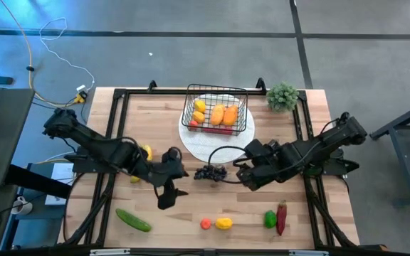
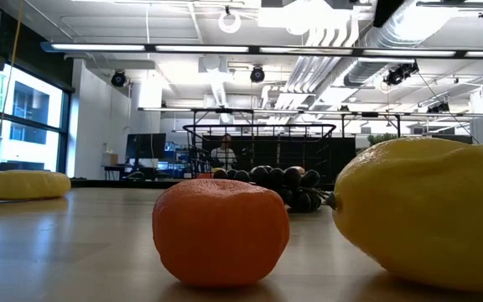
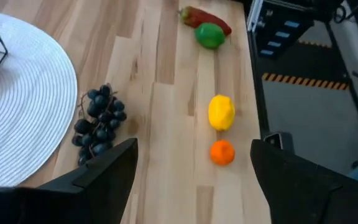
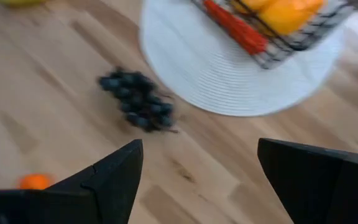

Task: Build produce basket
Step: Put the lemon into mesh basket

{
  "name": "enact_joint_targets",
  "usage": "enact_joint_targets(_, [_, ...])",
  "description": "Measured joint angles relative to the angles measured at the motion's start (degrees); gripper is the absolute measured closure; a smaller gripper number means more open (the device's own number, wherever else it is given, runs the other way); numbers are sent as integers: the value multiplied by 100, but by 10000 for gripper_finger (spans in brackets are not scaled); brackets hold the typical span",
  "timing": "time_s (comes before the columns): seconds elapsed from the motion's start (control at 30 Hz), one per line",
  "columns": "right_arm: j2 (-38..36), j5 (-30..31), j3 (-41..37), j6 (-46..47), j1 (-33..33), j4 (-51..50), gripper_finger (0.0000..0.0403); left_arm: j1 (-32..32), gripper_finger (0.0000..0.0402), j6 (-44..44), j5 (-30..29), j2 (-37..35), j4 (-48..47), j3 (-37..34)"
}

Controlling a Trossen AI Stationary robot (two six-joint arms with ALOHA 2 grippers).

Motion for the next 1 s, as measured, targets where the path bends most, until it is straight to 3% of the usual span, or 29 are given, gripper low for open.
enact_joint_targets(0.27, [0, -163, 0, -351, 271, 1102, 105, -384, 101, -295, -191, 158, -266, -2])
enact_joint_targets(0.63, [94, -819, 0, -826, 373, 1496, 105, -1047, 101, -900, -173, -65, -653, -2])
enact_joint_targets(1.0, [833, -1516, 0, -2591, 772, 2426, 105, -1467, 101, -1246, 20, -96, -1303, -2])
